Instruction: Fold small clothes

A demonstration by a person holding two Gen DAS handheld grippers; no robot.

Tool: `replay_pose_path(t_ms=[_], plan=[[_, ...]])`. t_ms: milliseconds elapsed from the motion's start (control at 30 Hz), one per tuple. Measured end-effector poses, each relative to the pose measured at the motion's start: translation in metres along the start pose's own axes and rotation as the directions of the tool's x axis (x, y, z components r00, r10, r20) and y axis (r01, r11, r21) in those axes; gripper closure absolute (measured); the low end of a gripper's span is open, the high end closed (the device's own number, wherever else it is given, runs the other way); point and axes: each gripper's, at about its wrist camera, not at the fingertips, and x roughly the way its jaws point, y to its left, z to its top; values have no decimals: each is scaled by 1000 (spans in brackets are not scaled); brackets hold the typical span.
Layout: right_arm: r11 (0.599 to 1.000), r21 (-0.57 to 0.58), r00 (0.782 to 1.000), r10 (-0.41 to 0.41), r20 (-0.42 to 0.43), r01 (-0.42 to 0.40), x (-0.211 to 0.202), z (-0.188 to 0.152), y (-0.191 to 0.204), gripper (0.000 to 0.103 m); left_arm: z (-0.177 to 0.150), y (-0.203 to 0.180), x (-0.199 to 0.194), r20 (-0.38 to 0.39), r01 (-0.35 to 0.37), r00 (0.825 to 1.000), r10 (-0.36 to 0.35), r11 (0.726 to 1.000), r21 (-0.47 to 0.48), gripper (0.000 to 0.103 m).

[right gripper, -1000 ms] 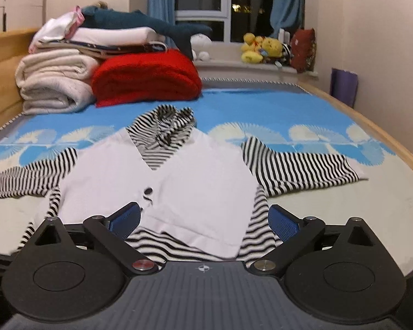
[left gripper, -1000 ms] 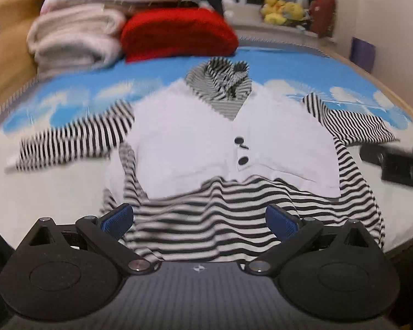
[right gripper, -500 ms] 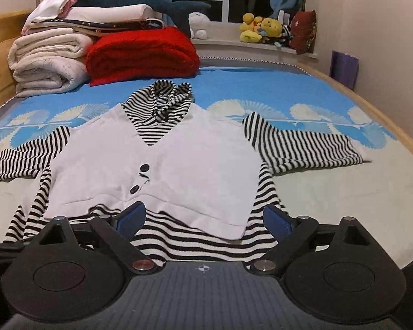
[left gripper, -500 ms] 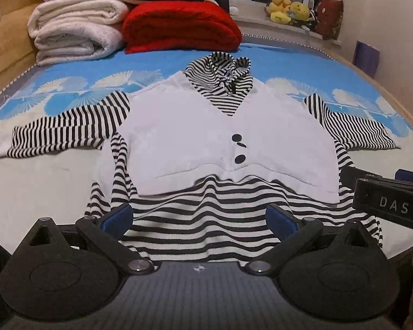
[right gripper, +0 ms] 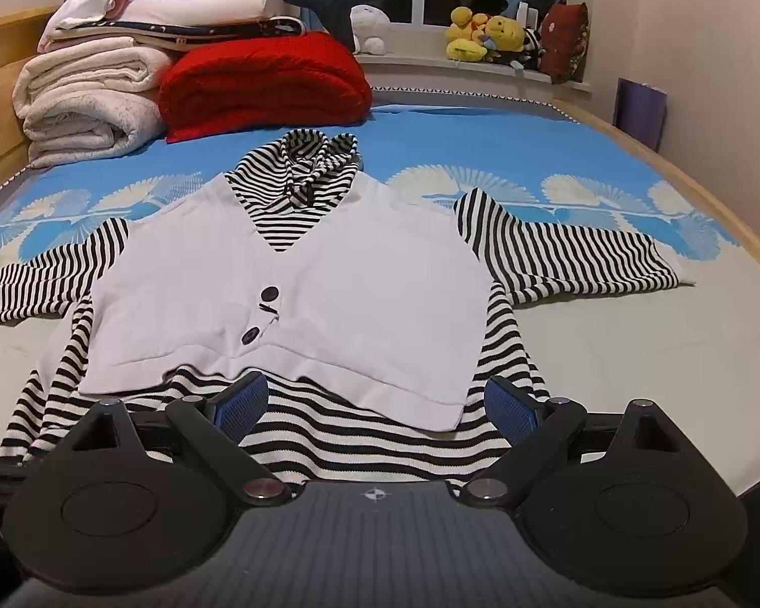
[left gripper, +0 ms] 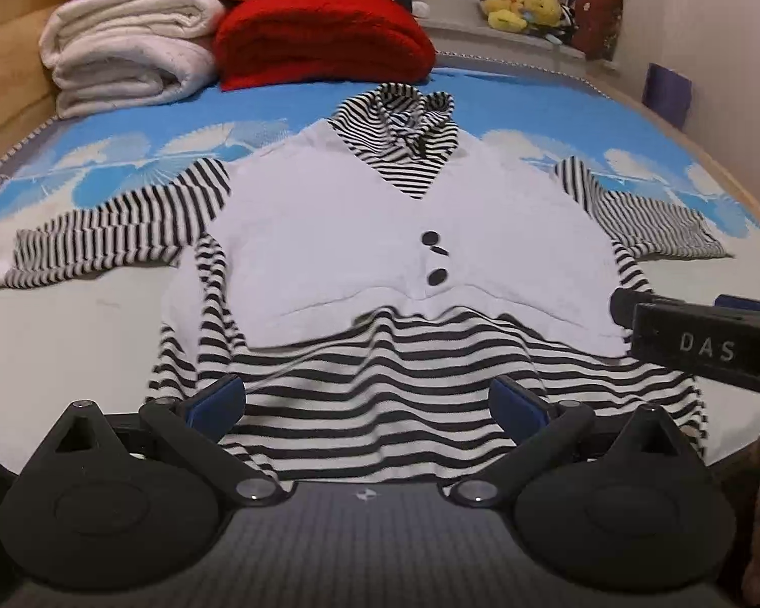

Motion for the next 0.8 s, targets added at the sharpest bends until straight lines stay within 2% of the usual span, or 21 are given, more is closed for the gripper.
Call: replay_pose_path(t_ms=[333, 500, 800], plan=[[1000, -5, 1000, -6, -8, 6, 4, -2, 0, 10, 0, -1, -7, 100, 3, 995, -2, 1000, -8, 4], [1000, -6, 1000, -4, -11, 4, 6, -1, 3, 10, -3, -5, -11, 150, -4, 989, 1, 1000, 22, 9], [1000, -9, 1000, 0, -13, 0, 9, -2, 4, 10, -3, -1, -9, 139, 14, 990, -16, 1000, 12, 20]])
